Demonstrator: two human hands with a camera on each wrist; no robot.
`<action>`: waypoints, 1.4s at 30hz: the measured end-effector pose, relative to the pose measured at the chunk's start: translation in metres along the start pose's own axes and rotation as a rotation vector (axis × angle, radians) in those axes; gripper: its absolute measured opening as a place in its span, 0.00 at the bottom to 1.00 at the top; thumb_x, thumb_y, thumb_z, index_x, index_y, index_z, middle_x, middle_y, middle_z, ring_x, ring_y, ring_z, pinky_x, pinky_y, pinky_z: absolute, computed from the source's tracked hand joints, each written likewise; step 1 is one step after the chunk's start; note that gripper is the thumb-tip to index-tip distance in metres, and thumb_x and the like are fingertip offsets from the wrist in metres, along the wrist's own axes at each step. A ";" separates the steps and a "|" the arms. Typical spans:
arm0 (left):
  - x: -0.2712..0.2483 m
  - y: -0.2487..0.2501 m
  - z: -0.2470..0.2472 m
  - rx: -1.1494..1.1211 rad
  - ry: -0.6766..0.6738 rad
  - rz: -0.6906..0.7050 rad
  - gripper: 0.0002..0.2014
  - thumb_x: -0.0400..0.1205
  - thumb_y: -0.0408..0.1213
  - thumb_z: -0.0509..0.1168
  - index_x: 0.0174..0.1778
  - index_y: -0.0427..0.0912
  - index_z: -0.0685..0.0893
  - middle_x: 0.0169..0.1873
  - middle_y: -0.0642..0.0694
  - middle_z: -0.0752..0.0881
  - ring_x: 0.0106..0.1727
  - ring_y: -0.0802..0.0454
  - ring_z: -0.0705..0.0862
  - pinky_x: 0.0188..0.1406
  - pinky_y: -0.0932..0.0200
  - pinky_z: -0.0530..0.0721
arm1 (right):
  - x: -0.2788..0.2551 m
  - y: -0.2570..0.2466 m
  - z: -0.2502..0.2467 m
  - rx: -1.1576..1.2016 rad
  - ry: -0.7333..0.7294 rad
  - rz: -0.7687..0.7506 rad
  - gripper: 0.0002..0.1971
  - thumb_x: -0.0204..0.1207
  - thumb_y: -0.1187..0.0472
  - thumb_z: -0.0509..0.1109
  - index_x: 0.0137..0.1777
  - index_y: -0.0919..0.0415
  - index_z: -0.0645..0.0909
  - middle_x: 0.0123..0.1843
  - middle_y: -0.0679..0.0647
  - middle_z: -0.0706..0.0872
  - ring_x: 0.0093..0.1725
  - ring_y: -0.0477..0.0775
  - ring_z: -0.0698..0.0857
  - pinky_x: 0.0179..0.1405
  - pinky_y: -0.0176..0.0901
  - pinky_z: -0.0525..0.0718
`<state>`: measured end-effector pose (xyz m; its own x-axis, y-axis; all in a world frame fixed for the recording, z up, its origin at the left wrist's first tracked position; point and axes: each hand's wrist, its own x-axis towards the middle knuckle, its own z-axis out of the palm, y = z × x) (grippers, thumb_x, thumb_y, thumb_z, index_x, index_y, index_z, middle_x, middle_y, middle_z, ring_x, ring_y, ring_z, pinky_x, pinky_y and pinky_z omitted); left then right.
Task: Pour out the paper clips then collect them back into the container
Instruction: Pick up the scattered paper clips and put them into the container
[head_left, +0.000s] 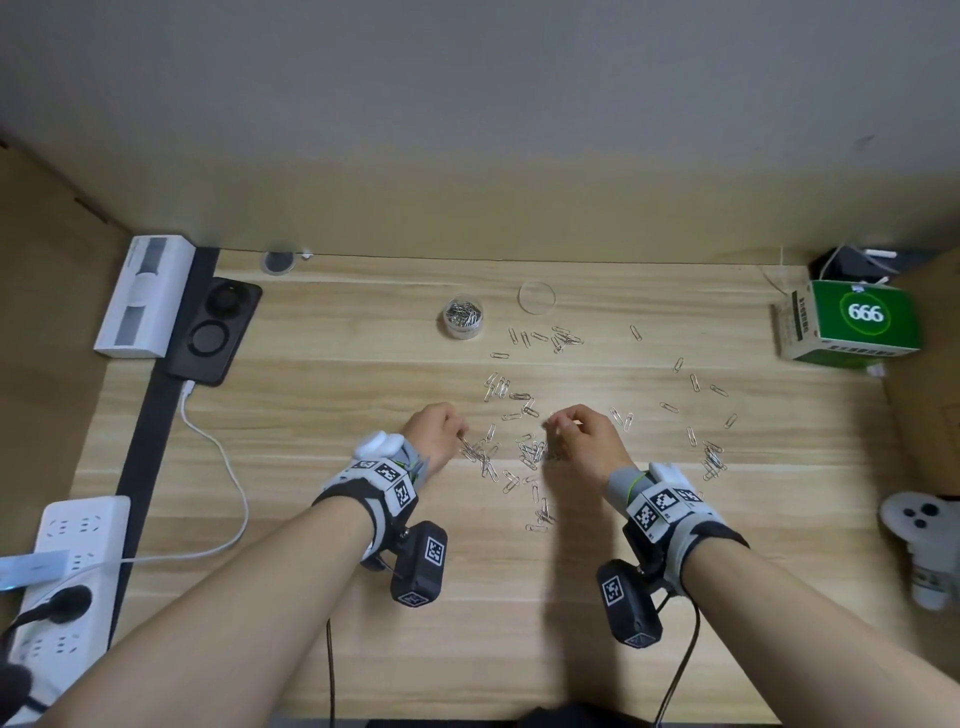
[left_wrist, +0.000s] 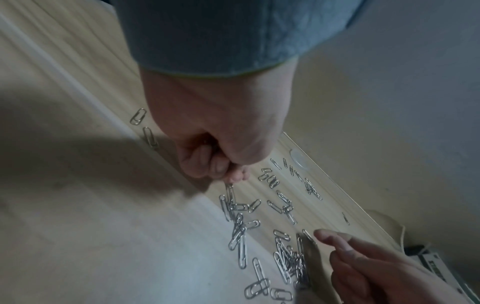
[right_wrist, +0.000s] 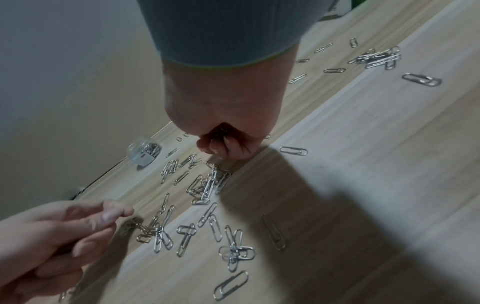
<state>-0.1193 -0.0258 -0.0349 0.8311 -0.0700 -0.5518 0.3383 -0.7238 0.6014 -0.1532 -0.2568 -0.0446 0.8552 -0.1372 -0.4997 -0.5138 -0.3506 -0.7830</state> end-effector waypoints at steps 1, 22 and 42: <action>-0.001 -0.002 0.002 -0.030 -0.008 0.004 0.12 0.83 0.33 0.58 0.36 0.48 0.82 0.33 0.51 0.85 0.37 0.46 0.82 0.41 0.55 0.79 | -0.004 -0.002 -0.001 0.054 0.000 0.004 0.13 0.87 0.66 0.59 0.43 0.58 0.81 0.50 0.61 0.91 0.33 0.50 0.83 0.39 0.40 0.82; -0.019 -0.015 0.032 0.390 0.014 0.230 0.21 0.77 0.56 0.69 0.55 0.50 0.69 0.46 0.51 0.84 0.42 0.45 0.83 0.38 0.52 0.78 | -0.028 0.004 0.024 -0.566 0.058 0.071 0.18 0.68 0.40 0.76 0.51 0.47 0.79 0.46 0.44 0.85 0.52 0.55 0.85 0.43 0.43 0.75; -0.015 0.017 -0.016 0.158 0.117 0.109 0.21 0.82 0.43 0.55 0.21 0.45 0.67 0.22 0.46 0.70 0.29 0.45 0.67 0.30 0.55 0.67 | -0.017 -0.020 0.019 -0.326 -0.109 0.045 0.14 0.82 0.59 0.58 0.36 0.61 0.76 0.41 0.61 0.84 0.45 0.62 0.77 0.46 0.51 0.73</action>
<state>-0.1191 -0.0258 -0.0066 0.9078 -0.0802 -0.4116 0.1777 -0.8155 0.5508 -0.1585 -0.2301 -0.0272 0.8108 -0.0655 -0.5816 -0.4872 -0.6262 -0.6087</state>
